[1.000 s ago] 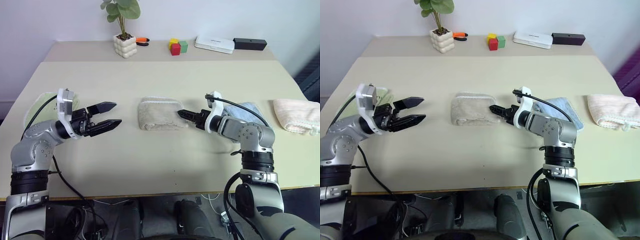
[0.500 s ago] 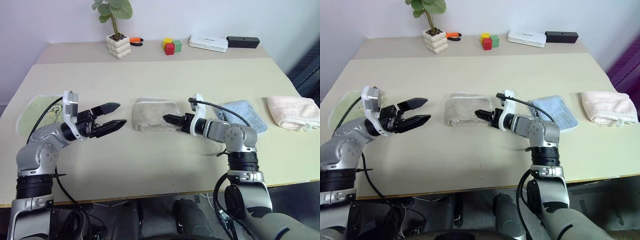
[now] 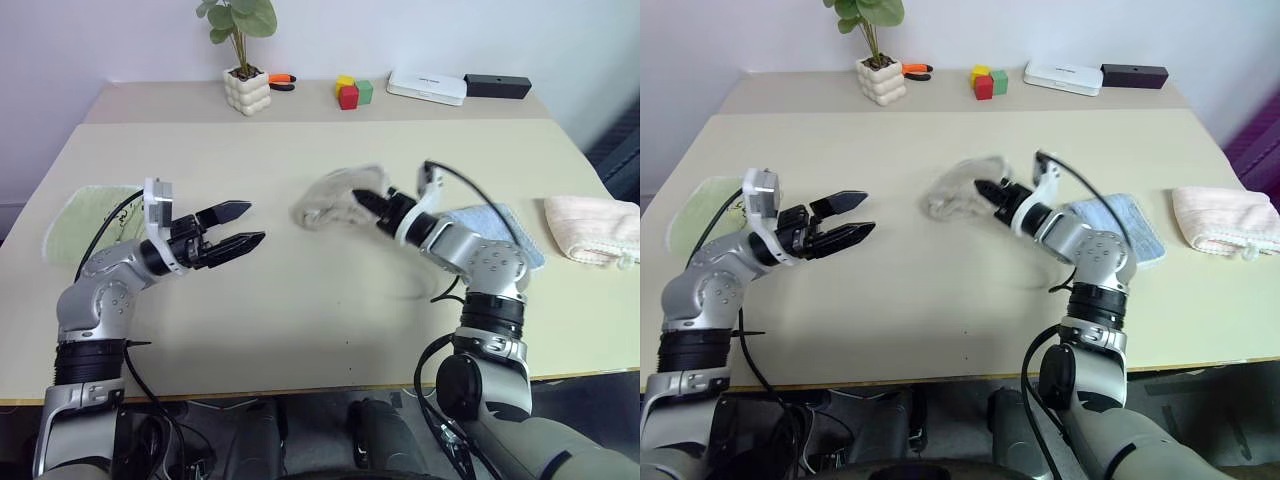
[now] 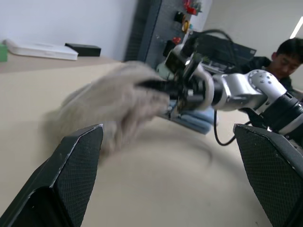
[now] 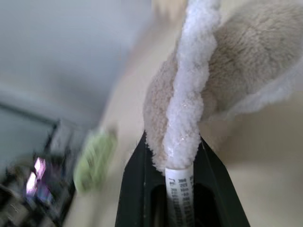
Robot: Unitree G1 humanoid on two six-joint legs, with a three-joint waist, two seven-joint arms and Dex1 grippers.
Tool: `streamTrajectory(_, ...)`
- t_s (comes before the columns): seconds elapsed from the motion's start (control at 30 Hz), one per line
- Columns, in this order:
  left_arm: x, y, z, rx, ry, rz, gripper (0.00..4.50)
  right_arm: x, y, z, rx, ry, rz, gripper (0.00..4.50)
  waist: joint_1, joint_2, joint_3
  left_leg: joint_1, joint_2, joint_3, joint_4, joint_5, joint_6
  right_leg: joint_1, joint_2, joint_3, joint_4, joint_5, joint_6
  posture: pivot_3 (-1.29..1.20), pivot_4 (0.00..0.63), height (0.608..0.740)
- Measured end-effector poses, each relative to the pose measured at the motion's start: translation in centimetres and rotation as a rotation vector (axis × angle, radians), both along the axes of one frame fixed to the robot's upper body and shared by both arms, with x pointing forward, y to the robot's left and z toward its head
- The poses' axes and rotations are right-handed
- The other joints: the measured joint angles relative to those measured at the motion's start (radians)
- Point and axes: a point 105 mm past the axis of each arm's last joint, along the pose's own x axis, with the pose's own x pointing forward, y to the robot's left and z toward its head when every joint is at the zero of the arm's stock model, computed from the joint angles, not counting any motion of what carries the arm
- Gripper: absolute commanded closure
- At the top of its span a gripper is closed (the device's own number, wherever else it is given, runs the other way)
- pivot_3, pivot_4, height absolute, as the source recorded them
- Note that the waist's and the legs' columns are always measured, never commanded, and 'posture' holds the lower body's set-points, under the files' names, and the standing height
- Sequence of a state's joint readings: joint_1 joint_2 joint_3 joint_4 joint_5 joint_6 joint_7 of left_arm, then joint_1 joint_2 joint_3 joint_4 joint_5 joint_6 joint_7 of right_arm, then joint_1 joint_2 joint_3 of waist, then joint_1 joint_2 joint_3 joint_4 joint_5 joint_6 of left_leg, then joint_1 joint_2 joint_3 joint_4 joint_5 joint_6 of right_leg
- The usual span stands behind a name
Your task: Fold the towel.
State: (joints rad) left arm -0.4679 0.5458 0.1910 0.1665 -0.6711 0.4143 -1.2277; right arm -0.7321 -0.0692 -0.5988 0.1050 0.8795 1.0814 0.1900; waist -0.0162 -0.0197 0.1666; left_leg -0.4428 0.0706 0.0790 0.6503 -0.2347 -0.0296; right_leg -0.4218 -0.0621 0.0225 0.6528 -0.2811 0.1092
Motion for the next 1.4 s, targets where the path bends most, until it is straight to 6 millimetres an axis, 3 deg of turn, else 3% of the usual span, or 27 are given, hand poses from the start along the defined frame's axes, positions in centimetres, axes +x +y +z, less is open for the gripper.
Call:
streamTrajectory(0.13, 1.2, -0.4, -0.1, -0.007, -0.010, -0.019, 0.00, -1.6, -5.5, 3.7, 0.139, -0.118, -0.200, 4.45, 0.006, 0.000, 0.000, 0.000, 0.000, 0.000, 0.000, 0.000, 0.000, 0.000, 0.000, 0.000, 0.000, 0.000, 0.000, 0.00, 0.150, 0.735)
streamTrajectory(0.2, 1.7, -0.6, -0.1, -0.007, -0.018, -0.028, 0.00, -2.8, -8.6, 4.6, 0.190, -0.145, -0.306, 4.45, 0.005, 0.000, 0.000, 0.000, 0.000, 0.000, 0.000, 0.000, 0.000, 0.000, 0.000, 0.000, -0.001, 0.000, 0.000, 0.00, 0.150, 0.735)
streamTrajectory(0.37, 2.4, -1.6, -0.3, -0.011, -0.019, -0.072, 0.00, -6.0, -15.5, 3.3, 0.171, -0.093, -0.562, 4.45, 0.003, 0.000, 0.000, 0.000, 0.000, 0.000, -0.001, 0.000, 0.000, 0.000, 0.000, 0.000, -0.001, 0.000, 0.000, 0.00, 0.150, 0.735)
streamTrajectory(0.43, 2.4, -1.9, -0.6, -0.014, -0.011, -0.084, 0.00, -7.0, -16.7, 2.5, 0.159, -0.071, -0.613, 4.45, -0.002, 0.000, 0.000, 0.000, 0.000, 0.000, -0.001, 0.000, 0.000, 0.000, 0.000, 0.001, -0.001, 0.000, 0.000, 0.00, 0.150, 0.735)
streamTrajectory(0.6, 2.8, -2.4, -0.9, -0.010, -0.006, -0.100, 0.00, -9.0, -17.2, 0.5, 0.165, -0.022, -0.662, 4.45, -0.003, 0.001, 0.000, 0.001, 0.000, -0.001, -0.001, 0.000, 0.000, 0.000, 0.001, 0.002, -0.001, 0.000, 0.000, 0.00, 0.150, 0.735)
streamTrajectory(0.7, 2.9, -2.4, -1.0, -0.004, -0.003, -0.104, 0.00, -9.0, -16.2, -1.0, 0.168, 0.023, -0.656, 4.45, -0.002, 0.001, 0.000, 0.000, 0.000, 0.000, 0.000, 0.000, 0.000, 0.000, 0.001, 0.002, -0.001, 0.000, 0.000, 0.00, 0.150, 0.735)
streamTrajectory(0.97, 2.9, -2.6, -1.0, 0.000, 0.000, -0.115, 0.00, -8.2, -14.6, 0.6, 0.204, -0.025, -0.616, 4.45, 0.004, 0.001, 0.000, 0.000, 0.000, 0.000, 0.000, 0.000, 0.000, 0.000, 0.001, 0.002, -0.001, 0.000, 0.000, 0.00, 0.150, 0.735)
streamTrajectory(1.23, 2.6, -2.8, -0.8, 0.005, 0.001, -0.118, 0.00, -8.1, -15.2, -0.7, 0.170, -0.005, -0.659, 4.45, 0.004, 0.001, 0.000, 0.000, 0.000, 0.000, 0.000, 0.000, 0.000, 0.000, 0.001, 0.002, -0.001, 0.000, 0.000, 0.00, 0.150, 0.735)
streamTrajectory(1.4, 2.7, -2.8, -0.8, 0.005, 0.004, -0.111, 0.00, -8.6, -15.4, -3.1, 0.110, 0.055, -0.682, 4.45, 0.003, 0.001, 0.000, 0.000, 0.000, -0.001, 0.000, 0.000, 0.000, 0.001, 0.001, 0.002, -0.001, 0.000, 0.000, 0.00, 0.150, 0.735)
